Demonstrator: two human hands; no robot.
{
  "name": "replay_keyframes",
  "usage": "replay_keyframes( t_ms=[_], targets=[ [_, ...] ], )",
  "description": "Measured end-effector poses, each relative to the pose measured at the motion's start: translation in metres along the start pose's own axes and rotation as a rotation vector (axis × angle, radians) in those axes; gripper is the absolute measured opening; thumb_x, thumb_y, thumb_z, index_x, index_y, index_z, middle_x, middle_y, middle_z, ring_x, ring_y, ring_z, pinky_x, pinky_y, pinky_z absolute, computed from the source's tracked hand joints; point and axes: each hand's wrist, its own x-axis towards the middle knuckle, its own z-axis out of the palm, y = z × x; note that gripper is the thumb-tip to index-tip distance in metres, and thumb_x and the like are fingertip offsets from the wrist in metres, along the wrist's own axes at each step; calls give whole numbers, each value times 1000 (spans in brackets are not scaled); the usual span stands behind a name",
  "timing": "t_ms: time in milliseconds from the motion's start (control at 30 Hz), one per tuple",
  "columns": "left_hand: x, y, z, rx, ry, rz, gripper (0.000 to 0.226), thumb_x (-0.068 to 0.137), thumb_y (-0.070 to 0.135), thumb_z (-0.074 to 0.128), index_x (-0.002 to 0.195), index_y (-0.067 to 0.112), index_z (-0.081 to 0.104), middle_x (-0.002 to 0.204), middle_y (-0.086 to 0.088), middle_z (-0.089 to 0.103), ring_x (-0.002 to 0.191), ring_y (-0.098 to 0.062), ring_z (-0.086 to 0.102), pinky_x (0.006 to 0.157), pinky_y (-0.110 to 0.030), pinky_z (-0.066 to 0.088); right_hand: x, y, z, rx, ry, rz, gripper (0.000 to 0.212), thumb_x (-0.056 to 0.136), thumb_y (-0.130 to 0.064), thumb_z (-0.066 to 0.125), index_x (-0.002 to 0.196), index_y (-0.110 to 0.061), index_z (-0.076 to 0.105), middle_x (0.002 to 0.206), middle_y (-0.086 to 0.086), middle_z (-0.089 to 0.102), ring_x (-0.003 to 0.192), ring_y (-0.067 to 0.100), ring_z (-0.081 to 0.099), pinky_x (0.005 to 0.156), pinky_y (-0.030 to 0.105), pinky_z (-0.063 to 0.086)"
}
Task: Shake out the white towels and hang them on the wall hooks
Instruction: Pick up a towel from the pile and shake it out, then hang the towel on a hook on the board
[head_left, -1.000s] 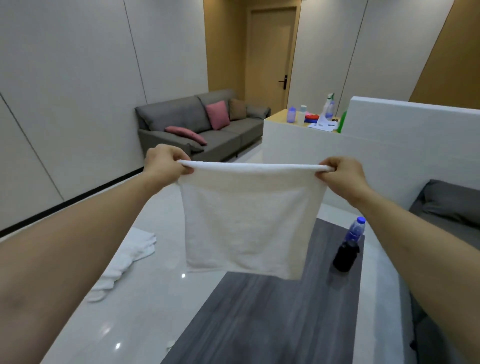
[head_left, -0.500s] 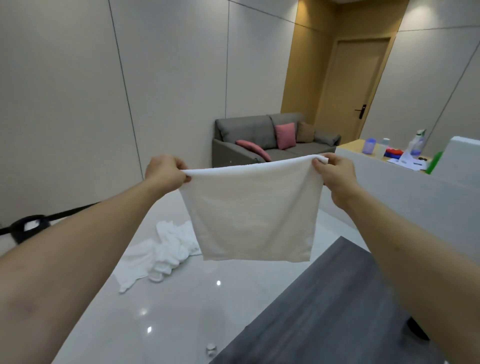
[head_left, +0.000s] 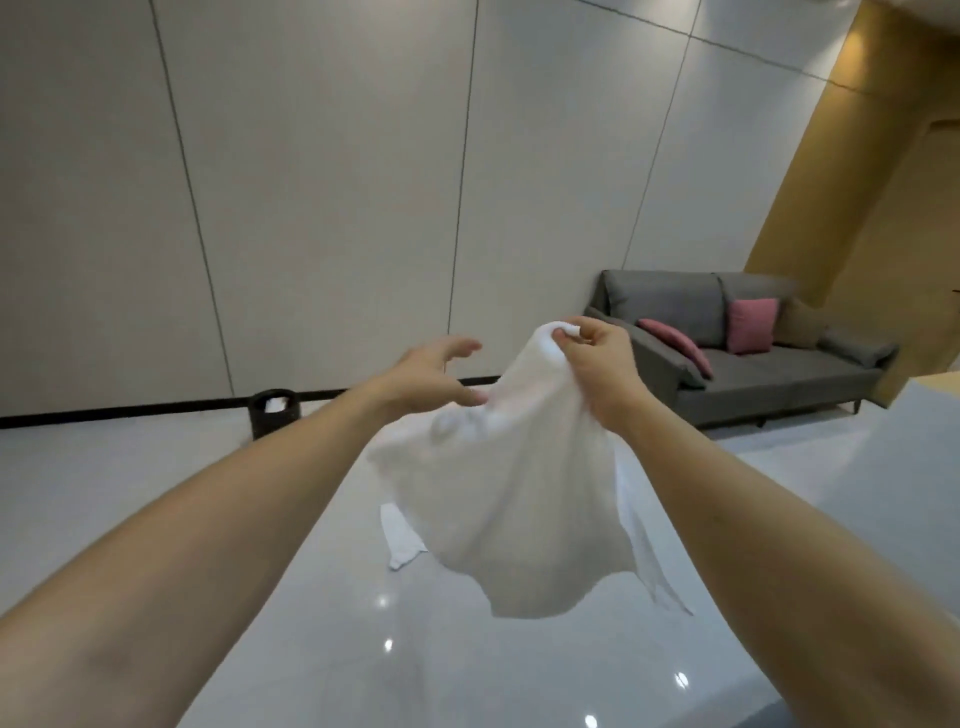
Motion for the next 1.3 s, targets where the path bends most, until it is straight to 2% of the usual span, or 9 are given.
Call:
replay_keyframes(
  t_ms=[167, 233, 367, 600, 833, 967, 1033, 1167, 1300],
  targets=[
    [-8, -38, -53, -392, -82, -23, 50, 80, 9, 71, 128, 22, 62, 123, -3, 69, 117, -17, 63, 100, -31, 49, 21, -23, 129, -37, -383, -3, 13, 91, -24, 64, 96, -22, 75, 94, 6, 76, 90, 25, 73, 79, 43, 60],
    [-13, -68, -78, -450, -51, -61, 42, 84, 6, 69, 125, 17, 64, 119, -7, 70, 112, -21, 66, 96, -34, 52, 32, -30, 172, -23, -459, -24, 11, 89, -23, 64, 91, -24, 76, 92, 6, 76, 89, 26, 73, 80, 43, 60],
    [-25, -132, -132, -488, 83, -178, 14, 86, 19, 75, 100, 19, 73, 97, 0, 76, 87, -15, 73, 66, -23, 56, 63, -35, 252, 74, -493, -28, 10, 88, -22, 66, 87, -24, 76, 86, 2, 75, 81, 19, 71, 77, 36, 58],
    [-51, -253, -242, -338, 511, -413, 25, 86, 25, 76, 99, 4, 74, 99, -20, 73, 80, -30, 70, 81, -49, 57, 147, -35, 414, 303, -499, 53, 10, 91, -20, 66, 95, -17, 74, 85, 3, 74, 75, 18, 67, 71, 33, 56],
    [-56, -319, -405, -51, 848, -520, 13, 86, 24, 75, 83, 11, 75, 77, -5, 71, 71, -17, 62, 62, -23, 49, 226, -34, 592, 336, -563, 138, 9, 93, -19, 64, 98, -21, 72, 107, 6, 73, 104, 24, 67, 96, 41, 54],
    [-70, -335, -491, 136, 1003, -564, 12, 90, 28, 71, 86, 19, 77, 86, 1, 73, 85, -18, 66, 75, -33, 56, 243, -50, 708, 310, -694, 120, 11, 92, -16, 62, 93, -14, 73, 84, 4, 68, 78, 20, 61, 74, 34, 53],
    [-88, -341, -531, 171, 1060, -584, 11, 90, 28, 70, 87, 21, 78, 87, 5, 72, 89, -16, 65, 79, -32, 55, 240, -63, 767, 232, -790, 91, 25, 88, -15, 63, 108, -1, 69, 80, 5, 62, 75, 19, 55, 67, 33, 47],
    [-136, -356, -604, 302, 1072, -634, 10, 90, 25, 69, 87, 23, 78, 86, 10, 73, 92, -11, 64, 78, -25, 50, 199, -117, 868, 65, -955, -181, 58, 88, -39, 68, 140, -20, 50, 132, 4, 57, 119, 23, 56, 100, 37, 46],
    [-192, -391, -671, 404, 1082, -711, 10, 89, 29, 69, 87, 26, 78, 85, 8, 73, 87, -8, 62, 65, -19, 43, 115, -193, 959, 220, -1315, -489, 61, 87, -56, 65, 136, -21, 55, 130, -4, 61, 118, 12, 57, 89, 23, 48]
  ],
)
